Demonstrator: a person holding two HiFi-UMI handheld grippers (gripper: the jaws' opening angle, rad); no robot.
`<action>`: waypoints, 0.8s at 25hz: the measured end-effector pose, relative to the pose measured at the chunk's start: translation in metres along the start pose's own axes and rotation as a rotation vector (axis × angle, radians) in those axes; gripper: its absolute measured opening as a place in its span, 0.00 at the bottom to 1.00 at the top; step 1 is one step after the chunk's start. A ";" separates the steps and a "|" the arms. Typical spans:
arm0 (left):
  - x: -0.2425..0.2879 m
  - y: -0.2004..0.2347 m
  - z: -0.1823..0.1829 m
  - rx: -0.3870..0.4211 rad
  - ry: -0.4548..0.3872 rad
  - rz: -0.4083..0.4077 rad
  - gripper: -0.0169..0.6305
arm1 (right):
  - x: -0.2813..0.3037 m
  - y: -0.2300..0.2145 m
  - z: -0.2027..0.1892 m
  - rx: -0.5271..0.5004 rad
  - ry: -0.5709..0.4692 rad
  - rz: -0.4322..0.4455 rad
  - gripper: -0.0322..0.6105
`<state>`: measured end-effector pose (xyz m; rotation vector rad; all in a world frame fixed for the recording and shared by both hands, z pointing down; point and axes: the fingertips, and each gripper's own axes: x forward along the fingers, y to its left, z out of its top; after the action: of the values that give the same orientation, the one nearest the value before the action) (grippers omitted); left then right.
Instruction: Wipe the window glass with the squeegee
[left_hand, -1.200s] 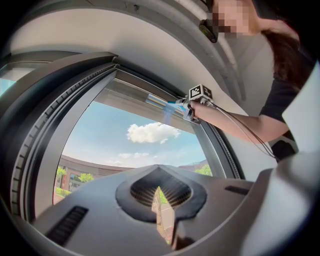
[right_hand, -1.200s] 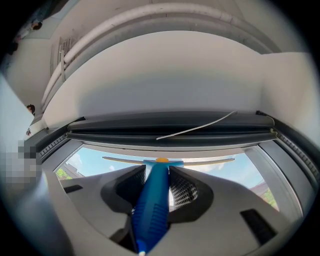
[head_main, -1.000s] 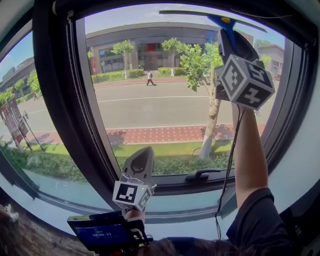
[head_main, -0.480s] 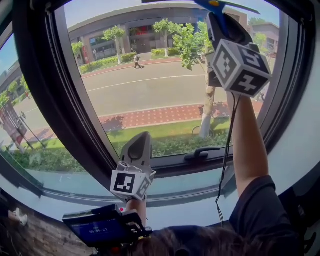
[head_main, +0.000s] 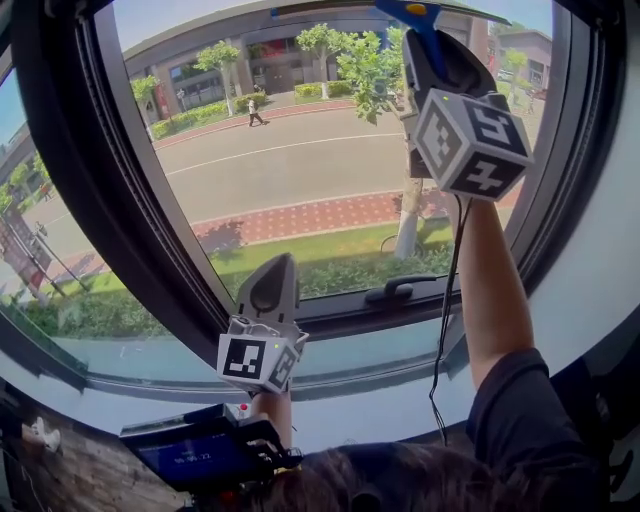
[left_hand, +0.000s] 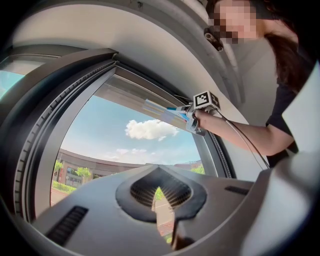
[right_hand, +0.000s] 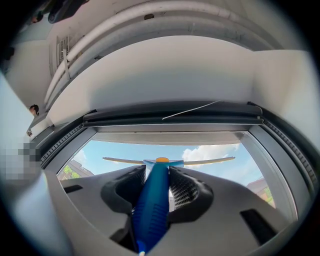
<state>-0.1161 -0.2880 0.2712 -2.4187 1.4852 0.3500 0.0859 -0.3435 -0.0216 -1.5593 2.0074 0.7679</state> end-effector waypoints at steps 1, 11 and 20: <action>0.000 0.000 0.001 0.000 0.001 -0.001 0.03 | -0.002 0.001 -0.002 -0.001 0.005 0.000 0.27; -0.004 -0.001 0.002 -0.008 0.012 -0.001 0.03 | -0.017 0.006 -0.018 0.004 0.040 0.006 0.27; -0.007 -0.001 0.001 -0.010 0.015 0.006 0.03 | -0.030 0.009 -0.037 0.007 0.055 0.015 0.27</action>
<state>-0.1184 -0.2817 0.2725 -2.4305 1.5012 0.3421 0.0830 -0.3461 0.0263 -1.5793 2.0606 0.7300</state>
